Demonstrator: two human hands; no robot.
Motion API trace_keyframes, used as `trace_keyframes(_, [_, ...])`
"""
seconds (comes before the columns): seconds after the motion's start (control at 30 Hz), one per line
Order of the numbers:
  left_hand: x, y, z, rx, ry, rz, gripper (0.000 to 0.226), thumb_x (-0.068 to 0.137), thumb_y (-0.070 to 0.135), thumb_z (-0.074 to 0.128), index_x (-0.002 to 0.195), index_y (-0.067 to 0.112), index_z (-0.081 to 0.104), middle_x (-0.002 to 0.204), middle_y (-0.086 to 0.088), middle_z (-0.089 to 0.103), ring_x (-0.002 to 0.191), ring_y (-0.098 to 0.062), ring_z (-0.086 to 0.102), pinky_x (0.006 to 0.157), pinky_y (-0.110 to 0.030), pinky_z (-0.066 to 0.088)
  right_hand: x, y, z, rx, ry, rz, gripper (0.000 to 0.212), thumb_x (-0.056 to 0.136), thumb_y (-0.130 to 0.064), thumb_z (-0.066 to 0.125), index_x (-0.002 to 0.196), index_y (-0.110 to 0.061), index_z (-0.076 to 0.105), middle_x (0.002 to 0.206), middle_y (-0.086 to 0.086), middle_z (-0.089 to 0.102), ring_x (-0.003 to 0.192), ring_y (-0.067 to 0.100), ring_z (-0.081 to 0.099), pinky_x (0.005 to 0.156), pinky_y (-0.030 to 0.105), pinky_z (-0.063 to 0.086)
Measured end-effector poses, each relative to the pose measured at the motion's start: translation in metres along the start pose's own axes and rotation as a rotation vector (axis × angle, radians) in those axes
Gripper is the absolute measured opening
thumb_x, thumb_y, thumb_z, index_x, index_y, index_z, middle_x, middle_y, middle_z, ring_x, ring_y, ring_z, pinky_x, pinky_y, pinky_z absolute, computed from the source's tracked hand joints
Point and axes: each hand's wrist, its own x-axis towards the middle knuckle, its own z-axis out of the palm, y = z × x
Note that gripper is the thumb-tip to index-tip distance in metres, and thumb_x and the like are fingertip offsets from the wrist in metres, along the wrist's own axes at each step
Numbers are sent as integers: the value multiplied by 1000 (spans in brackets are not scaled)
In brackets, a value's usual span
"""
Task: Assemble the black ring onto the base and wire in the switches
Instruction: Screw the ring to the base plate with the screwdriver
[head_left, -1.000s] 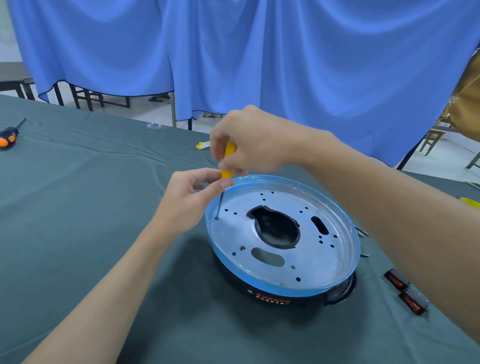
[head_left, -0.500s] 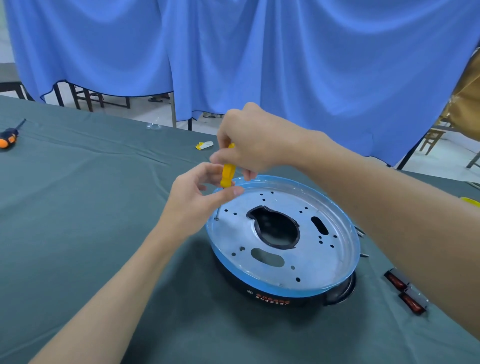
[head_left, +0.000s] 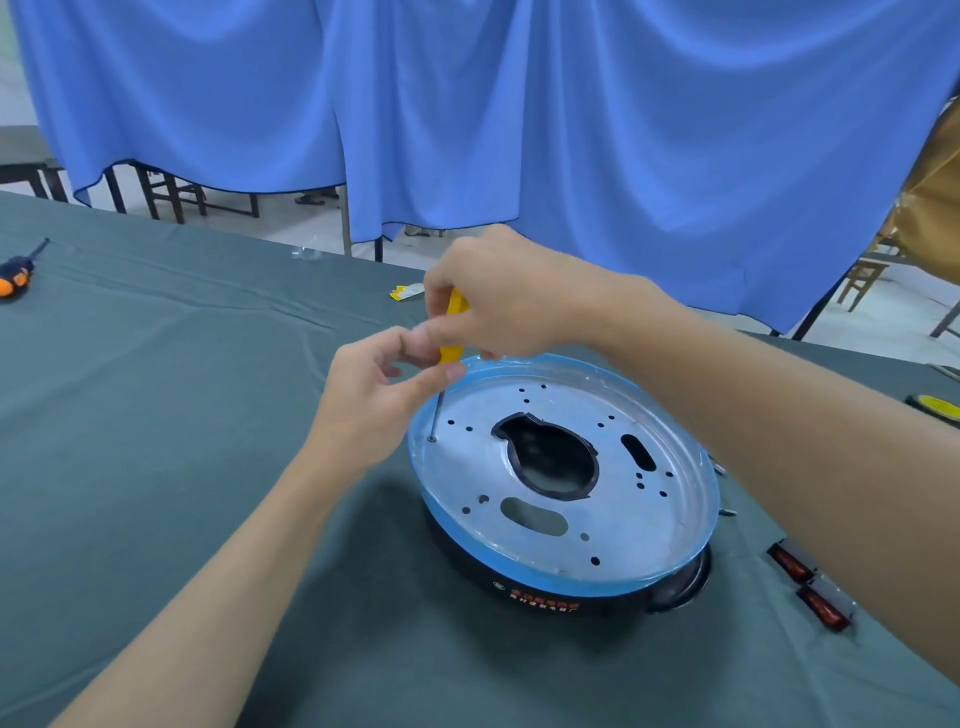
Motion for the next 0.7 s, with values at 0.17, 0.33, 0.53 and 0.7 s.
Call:
trace_keyframes(0.17, [-3, 1, 4, -75, -65, -24, 21, 68, 33, 79, 87, 25, 74, 91, 1, 76, 86, -19, 68, 82, -44, 50, 3, 4, 3, 3, 44, 4, 27, 93, -29, 57, 70, -15, 52, 61, 7, 61, 60, -3, 57, 58, 31, 48])
trace_keyframes(0.33, [1, -4, 0, -52, -65, -38, 9, 75, 21, 79, 82, 21, 73, 83, 1, 73, 74, -9, 62, 74, -35, 47, 2, 3, -2, -27, -14, -32, 22, 90, -34, 61, 73, -22, 55, 63, -8, 50, 62, 4, 46, 64, 32, 46])
trace_keyframes(0.53, [-4, 2, 6, -3, -2, -17, 20, 68, 32, 80, 83, 23, 70, 81, 11, 73, 77, -7, 64, 83, -37, 48, 5, 1, -2, -16, 41, 16, 39, 92, -40, 58, 62, -19, 47, 61, 5, 51, 58, 10, 56, 60, 32, 46])
trace_keyframes(0.7, [-3, 2, 1, -80, -82, -38, 9, 79, 30, 69, 85, 26, 75, 86, -1, 75, 80, -13, 64, 82, -50, 50, 2, 3, -7, 18, -25, 14, 15, 85, -29, 65, 72, -22, 60, 54, 0, 60, 58, 10, 57, 64, 31, 52])
